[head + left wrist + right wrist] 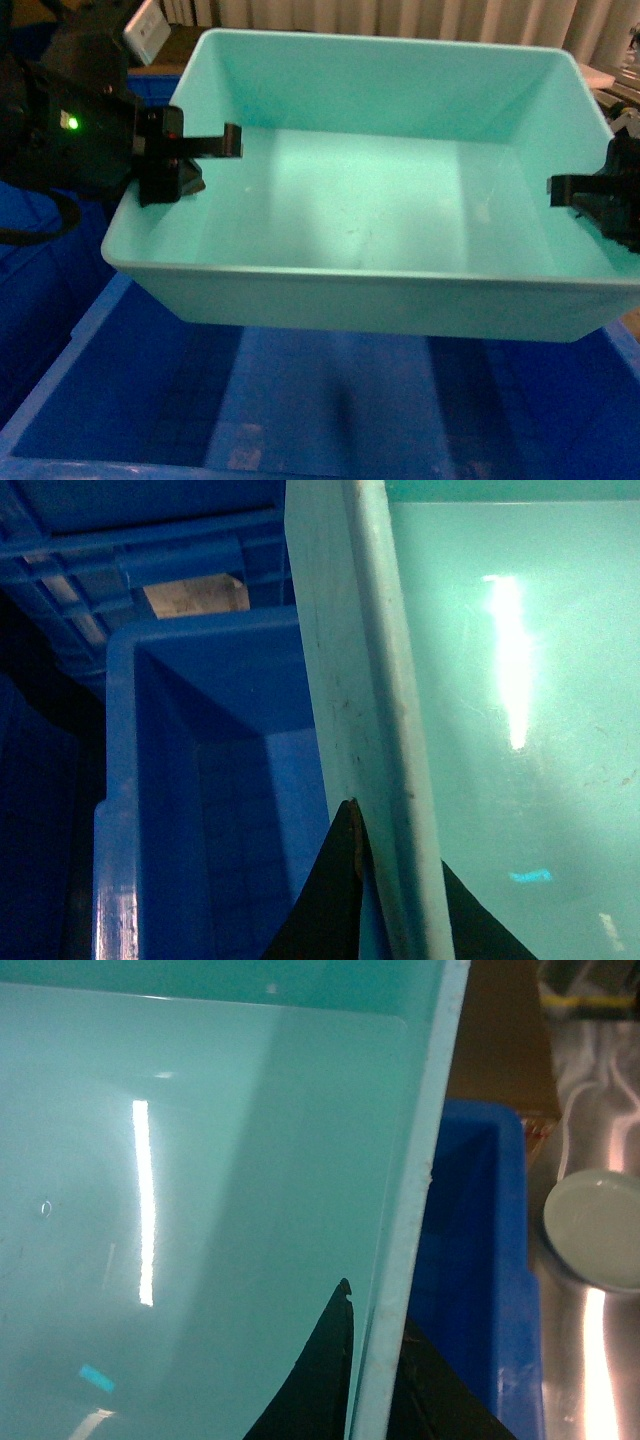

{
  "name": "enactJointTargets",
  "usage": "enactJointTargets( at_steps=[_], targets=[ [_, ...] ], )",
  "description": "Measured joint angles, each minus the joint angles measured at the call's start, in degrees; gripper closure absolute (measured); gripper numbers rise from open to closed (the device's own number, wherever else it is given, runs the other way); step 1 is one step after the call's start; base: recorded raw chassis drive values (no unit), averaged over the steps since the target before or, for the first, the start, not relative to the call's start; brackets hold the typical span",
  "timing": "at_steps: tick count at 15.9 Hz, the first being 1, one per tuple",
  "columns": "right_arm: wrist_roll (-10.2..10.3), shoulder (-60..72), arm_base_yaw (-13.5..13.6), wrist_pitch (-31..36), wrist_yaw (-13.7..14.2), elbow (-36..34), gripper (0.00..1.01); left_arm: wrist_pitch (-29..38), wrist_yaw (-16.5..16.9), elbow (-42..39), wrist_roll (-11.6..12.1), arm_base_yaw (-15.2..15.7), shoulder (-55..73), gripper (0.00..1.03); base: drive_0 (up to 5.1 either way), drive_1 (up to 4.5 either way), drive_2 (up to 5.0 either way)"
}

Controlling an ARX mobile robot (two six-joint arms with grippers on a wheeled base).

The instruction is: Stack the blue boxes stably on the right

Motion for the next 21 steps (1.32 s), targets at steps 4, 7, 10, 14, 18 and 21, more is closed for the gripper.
enactJointTargets(
  at_steps=[4,7,10,14,18,21],
  targets=[
    [2.1,6.4,0.5,-3.8,-0.5,2.6,0.94,-2.6,1.4,1.9,1.3,1.4,5.9,0.98,0.0,0.00,0.0],
    [2.3,13.5,1.7,-5.1,-0.3,3.0,0.94,-5.5,1.9,3.0,0.9,2.0,13.9,0.98,0.0,0.00,0.0],
    [2.2,16.2,2.0,-4.0,0.6,2.6,0.94,-4.7,1.9,3.0,0.8,2.2,16.5,0.98,0.0,0.00,0.0],
    [2.0,17.4,1.6,-3.6,0.4,2.6,0.94,-3.3,2.6,1.5,0.2,3.7,17.7,0.98,0.0,0.00,0.0],
    [1.5,17.6,1.5,-2.8,0.4,2.4,0.94,-2.8,3.1,0.9,-0.4,4.0,17.7,0.98,0.0,0.00,0.0],
    [0.9,17.6,1.4,-3.0,0.7,2.4,0.94,-2.9,2.5,0.9,-0.7,3.2,17.7,0.98,0.0,0.00,0.0]
  ],
)
